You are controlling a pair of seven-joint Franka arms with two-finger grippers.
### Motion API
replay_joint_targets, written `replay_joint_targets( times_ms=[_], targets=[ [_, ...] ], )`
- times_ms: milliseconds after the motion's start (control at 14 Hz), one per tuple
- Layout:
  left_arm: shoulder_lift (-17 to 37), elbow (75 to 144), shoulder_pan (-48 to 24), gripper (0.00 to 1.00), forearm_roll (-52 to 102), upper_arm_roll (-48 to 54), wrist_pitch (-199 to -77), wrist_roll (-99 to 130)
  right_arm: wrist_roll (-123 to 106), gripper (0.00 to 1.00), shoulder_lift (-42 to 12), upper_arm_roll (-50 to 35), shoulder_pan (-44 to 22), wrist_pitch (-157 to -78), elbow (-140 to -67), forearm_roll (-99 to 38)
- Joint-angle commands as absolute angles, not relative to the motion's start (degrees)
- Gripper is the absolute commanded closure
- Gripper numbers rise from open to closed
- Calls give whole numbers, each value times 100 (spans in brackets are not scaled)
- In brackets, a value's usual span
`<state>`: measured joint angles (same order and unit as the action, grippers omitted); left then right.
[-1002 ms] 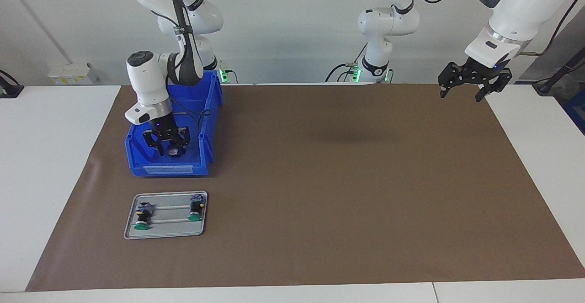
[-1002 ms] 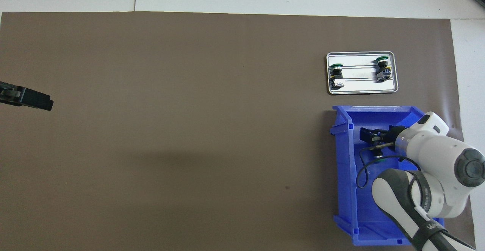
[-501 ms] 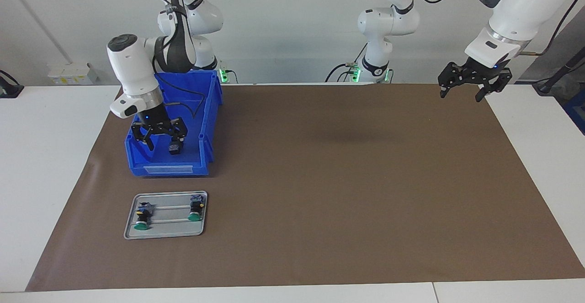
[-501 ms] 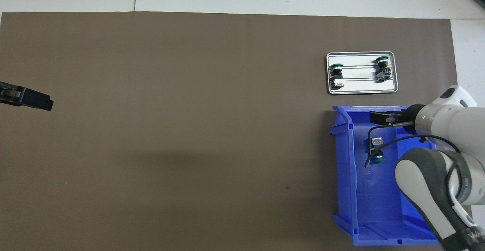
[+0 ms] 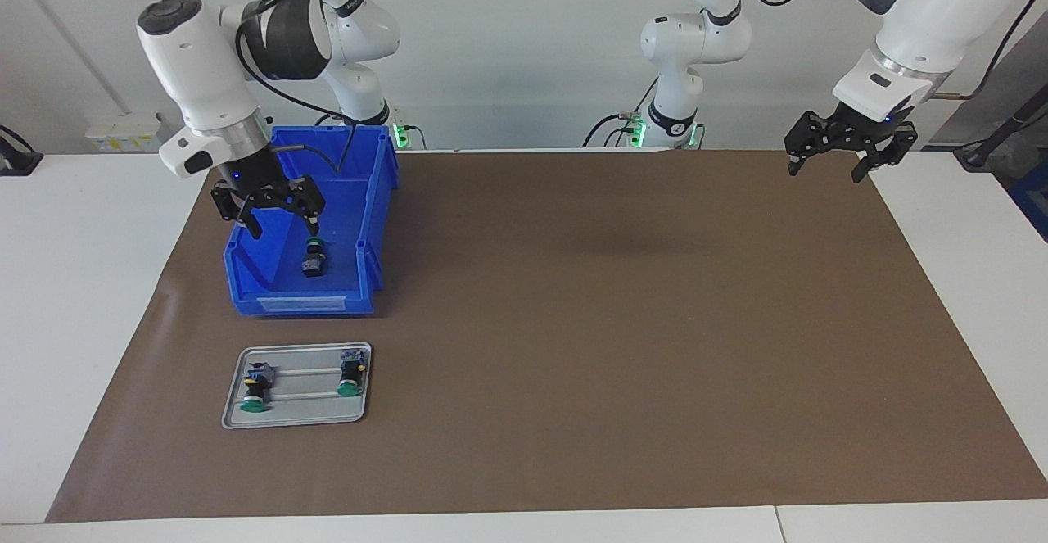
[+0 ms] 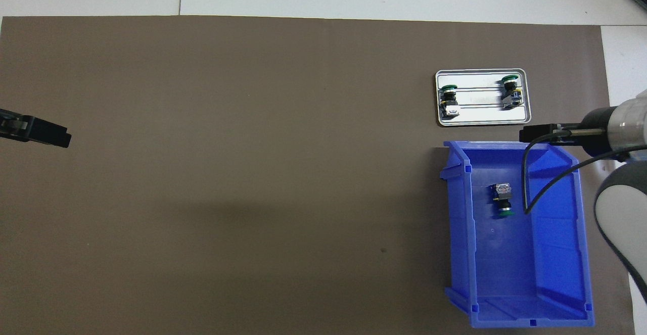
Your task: Place and press button with both arms
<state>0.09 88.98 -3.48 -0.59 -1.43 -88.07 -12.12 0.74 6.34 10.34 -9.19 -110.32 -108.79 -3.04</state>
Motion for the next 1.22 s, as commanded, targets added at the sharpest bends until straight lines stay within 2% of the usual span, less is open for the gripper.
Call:
replay_joint_targets(
  times_ms=[0, 215, 429, 573, 859, 1002, 1145],
  targets=[
    [-167, 9123, -325, 0, -88, -132, -8903, -1248, 141, 0, 142, 1028, -660, -9839, -9575, -89],
    [-176, 9123, -325, 0, -88, -132, -8895, -1248, 149, 0, -70, 1028, -642, -9028, -8817, 123],
    [-176, 9123, -325, 0, -88, -132, -8903, -1248, 167, 0, -9, 1046, -589, -8877, -8920, 123],
    [-176, 9123, -325, 0, -88, -132, -8895, -1248, 150, 0, 166, 1037, -562, -8973, -9279, 114],
    [-176, 9123, -325, 0, -88, -132, -8903, -1248, 176, 0, 202, 1011, -502, -8991, -9290, 123],
    [-176, 9123, -325, 0, -88, -132, -8895, -1248, 193, 0, 202, 356, 67, -8965, -9176, 123],
    [-176, 9123, -325, 0, -88, -132, -8895, -1248, 202, 0, 202, 315, 80, -8939, -9167, 132]
  ],
)
